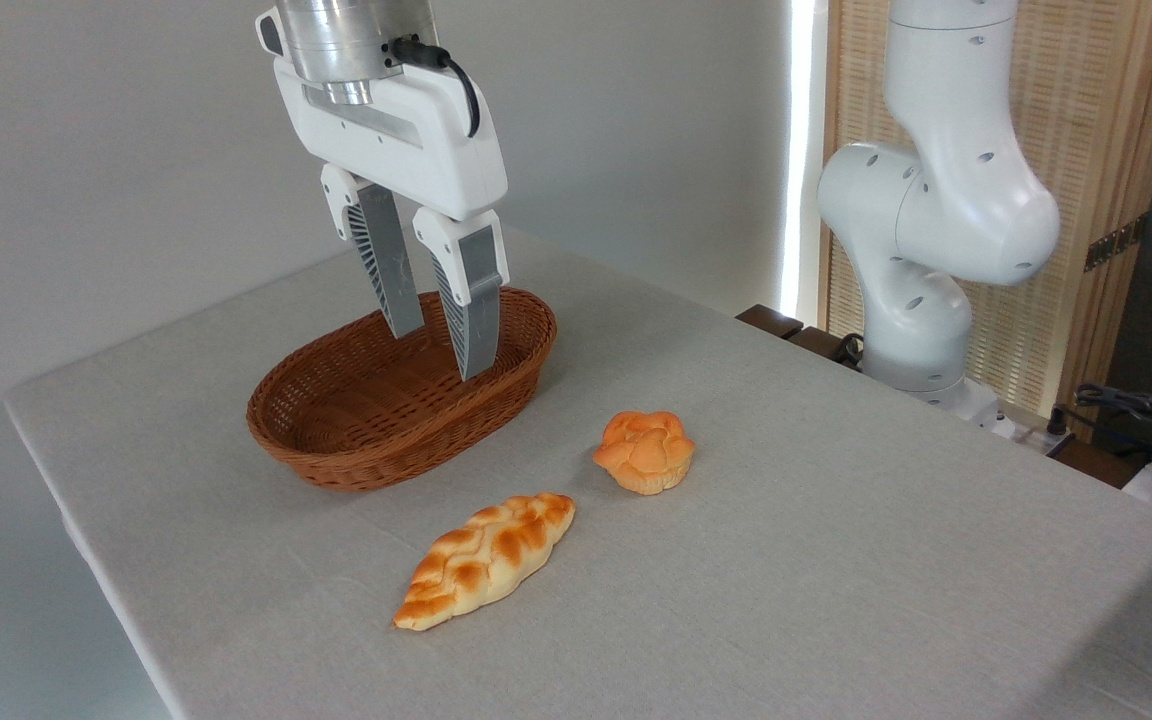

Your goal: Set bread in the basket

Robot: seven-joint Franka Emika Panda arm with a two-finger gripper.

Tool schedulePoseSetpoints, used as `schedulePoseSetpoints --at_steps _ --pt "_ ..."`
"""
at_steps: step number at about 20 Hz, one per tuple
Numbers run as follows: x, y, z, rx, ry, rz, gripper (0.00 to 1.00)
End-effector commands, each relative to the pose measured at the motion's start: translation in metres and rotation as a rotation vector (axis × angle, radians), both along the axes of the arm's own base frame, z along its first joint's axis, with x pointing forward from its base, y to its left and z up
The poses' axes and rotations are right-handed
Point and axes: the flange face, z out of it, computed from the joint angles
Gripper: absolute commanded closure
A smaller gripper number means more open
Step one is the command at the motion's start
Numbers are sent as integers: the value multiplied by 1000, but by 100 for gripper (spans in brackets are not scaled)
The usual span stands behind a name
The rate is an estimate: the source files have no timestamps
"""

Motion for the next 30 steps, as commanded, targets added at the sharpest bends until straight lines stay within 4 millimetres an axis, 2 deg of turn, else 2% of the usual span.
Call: schedulePoseSetpoints --at_steps 1,20,22,24,30 --pt "4 2 3 -3 -17 -15 0" --pt "1 -3 5 -10 -58 -21 0" --pt "-2 -3 -1 -8 -65 -21 0" --pt "-3 -3 -16 -9 -75 -17 0" --pt "-22 -1 -80 -6 -118 -11 0"
